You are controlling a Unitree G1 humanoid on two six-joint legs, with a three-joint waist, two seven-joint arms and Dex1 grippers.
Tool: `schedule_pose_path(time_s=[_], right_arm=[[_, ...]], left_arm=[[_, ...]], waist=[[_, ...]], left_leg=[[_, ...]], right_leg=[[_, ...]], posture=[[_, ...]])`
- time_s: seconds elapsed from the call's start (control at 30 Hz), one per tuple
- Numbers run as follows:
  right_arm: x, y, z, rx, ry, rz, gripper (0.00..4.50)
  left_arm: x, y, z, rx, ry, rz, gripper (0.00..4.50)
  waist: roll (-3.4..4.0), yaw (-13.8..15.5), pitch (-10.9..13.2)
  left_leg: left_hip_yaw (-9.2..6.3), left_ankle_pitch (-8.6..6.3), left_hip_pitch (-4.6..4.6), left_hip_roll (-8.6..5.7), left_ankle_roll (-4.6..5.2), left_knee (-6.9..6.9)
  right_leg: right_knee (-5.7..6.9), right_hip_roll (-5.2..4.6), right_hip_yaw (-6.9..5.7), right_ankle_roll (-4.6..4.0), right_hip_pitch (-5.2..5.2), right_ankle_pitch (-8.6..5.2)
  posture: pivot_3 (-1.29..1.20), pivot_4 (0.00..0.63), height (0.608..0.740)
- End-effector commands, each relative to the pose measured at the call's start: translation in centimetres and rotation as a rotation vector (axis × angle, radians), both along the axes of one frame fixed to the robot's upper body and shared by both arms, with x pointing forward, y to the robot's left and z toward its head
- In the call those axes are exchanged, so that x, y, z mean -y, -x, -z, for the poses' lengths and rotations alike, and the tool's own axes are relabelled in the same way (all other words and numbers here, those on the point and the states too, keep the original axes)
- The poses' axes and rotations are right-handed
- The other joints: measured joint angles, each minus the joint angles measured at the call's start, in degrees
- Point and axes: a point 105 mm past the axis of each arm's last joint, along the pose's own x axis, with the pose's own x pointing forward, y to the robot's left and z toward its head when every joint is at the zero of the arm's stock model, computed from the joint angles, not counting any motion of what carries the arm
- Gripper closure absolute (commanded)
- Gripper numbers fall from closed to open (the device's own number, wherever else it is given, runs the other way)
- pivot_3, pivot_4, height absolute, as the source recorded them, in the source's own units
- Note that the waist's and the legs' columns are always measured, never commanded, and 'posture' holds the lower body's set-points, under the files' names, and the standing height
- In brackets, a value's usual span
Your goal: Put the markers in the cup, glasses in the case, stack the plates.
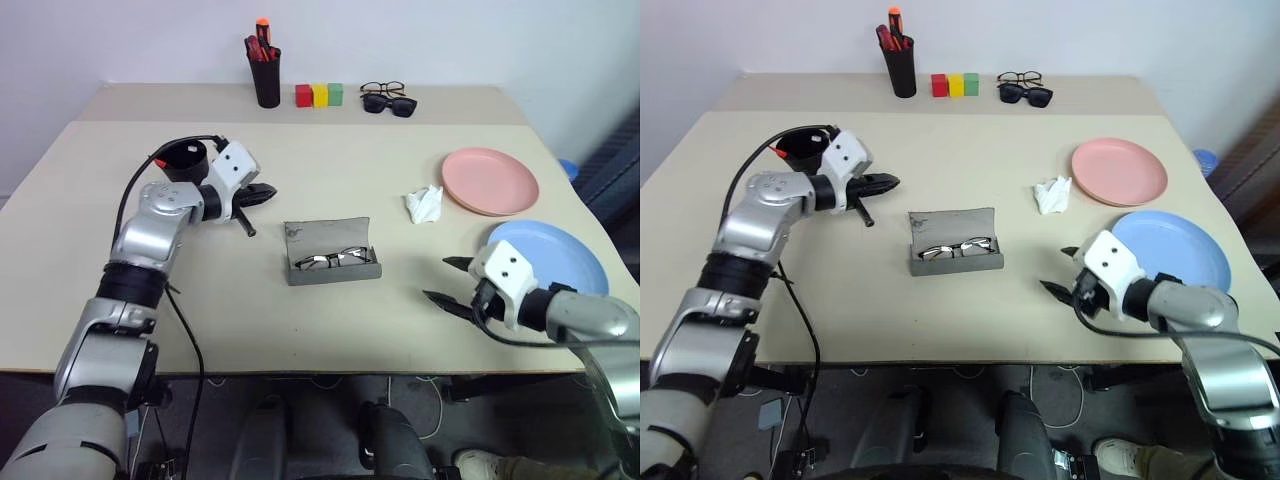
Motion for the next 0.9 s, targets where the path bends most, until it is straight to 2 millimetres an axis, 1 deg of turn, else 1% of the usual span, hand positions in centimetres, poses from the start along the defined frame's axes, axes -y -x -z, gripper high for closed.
schedule_pose_path(time_s=[0.03,0.1,0.17,0.27,0.33,0.4,0.47,0.6,0.7,0.8,0.9], right_arm=[[0.2,1.0,-1.9,0.115,-0.003,0.017,1.02],[0.2,1.4,-2.2,0.154,-0.018,0.042,1.02],[0.0,1.5,-2.4,0.176,-0.034,0.051,1.02],[-0.2,1.6,-2.3,0.192,-0.058,0.066,1.02],[-0.3,1.8,-2.1,0.193,-0.062,0.067,1.02],[-0.3,2.2,-1.8,0.188,-0.088,0.065,1.02],[-0.4,2.7,-1.5,0.180,-0.105,0.060,1.02],[-0.7,3.4,-1.1,0.167,-0.115,0.047,1.02],[-0.9,3.4,-1.2,0.169,-0.123,0.047,1.02],[-0.8,3.0,-1.3,0.166,-0.126,0.056,1.02],[-0.1,2.3,-1.4,0.168,-0.130,0.110,1.02]], left_arm=[[1.5,-1.6,0.0,0.040,-0.095,0.009,4.42],[2.9,-2.1,1.2,0.012,-0.162,0.026,4.42],[3.8,-2.0,2.0,-0.011,-0.208,0.065,4.42],[5.1,-1.2,3.0,-0.083,-0.239,0.173,4.42],[5.6,-0.3,3.1,-0.141,-0.218,0.257,4.42],[6.0,1.3,2.4,-0.233,-0.193,0.408,4.42],[5.8,2.7,2.0,-0.299,-0.206,0.524,4.42],[5.5,5.3,2.1,-0.382,-0.236,0.703,4.42],[5.7,6.8,3.2,-0.407,-0.277,0.749,4.42],[6.4,9.1,4.9,-0.435,-0.314,0.803,4.42],[6.7,10.1,5.6,-0.427,-0.333,0.804,4.42]], waist=[[-0.02,-0.09,0.01],[-0.04,0.17,0.01],[-0.04,-0.01,0.01],[-0.05,0.04,0.02],[-0.05,0.08,0.02],[-0.06,0.10,0.02],[-0.06,0.13,0.03],[-0.04,0.06,0.02],[0.00,-0.02,0.00],[0.00,-0.06,-0.02],[0.08,0.18,-0.07]], left_leg=[[0.00,0.00,0.00,0.00,0.00,0.01],[-0.01,-0.01,0.00,0.01,0.01,0.02],[0.00,-0.02,-0.02,0.00,0.01,0.02],[0.00,-0.03,-0.04,0.01,0.03,0.01],[-0.01,-0.04,-0.03,0.01,0.03,-0.01],[-0.01,-0.04,-0.06,0.01,0.03,0.00],[-0.01,-0.04,-0.09,0.00,0.03,0.01],[-0.01,-0.04,-0.07,0.01,0.04,0.01],[-0.01,-0.05,-0.05,0.01,0.05,0.01],[-0.01,-0.04,-0.02,0.02,0.06,0.02],[-0.02,-0.04,0.00,0.02,0.06,0.05]], right_leg=[[0.01,0.00,0.01,0.00,0.00,0.00],[0.02,0.00,-0.01,0.00,0.00,0.00],[-0.02,-0.01,-0.01,0.01,0.01,-0.01],[-0.06,-0.02,-0.01,0.00,-0.01,0.00],[-0.05,-0.02,-0.03,-0.02,-0.01,0.00],[-0.06,-0.02,-0.03,-0.02,-0.02,0.00],[-0.07,-0.04,-0.03,-0.04,-0.02,0.00],[-0.06,-0.05,-0.03,-0.05,0.00,0.00],[-0.05,-0.07,-0.01,-0.06,0.01,-0.01],[-0.01,-0.07,0.01,-0.06,0.02,-0.01],[-0.02,-0.07,0.01,-0.06,0.08,-0.01]], posture=[[0.00,0.150,0.740],[0.00,0.150,0.740],[0.00,0.150,0.740],[0.00,0.150,0.740],[0.00,0.150,0.740],[0.00,0.150,0.740],[0.00,0.150,0.740],[0.00,0.150,0.740],[0.00,0.150,0.740],[0.00,0.150,0.740],[0.00,0.150,0.740]])
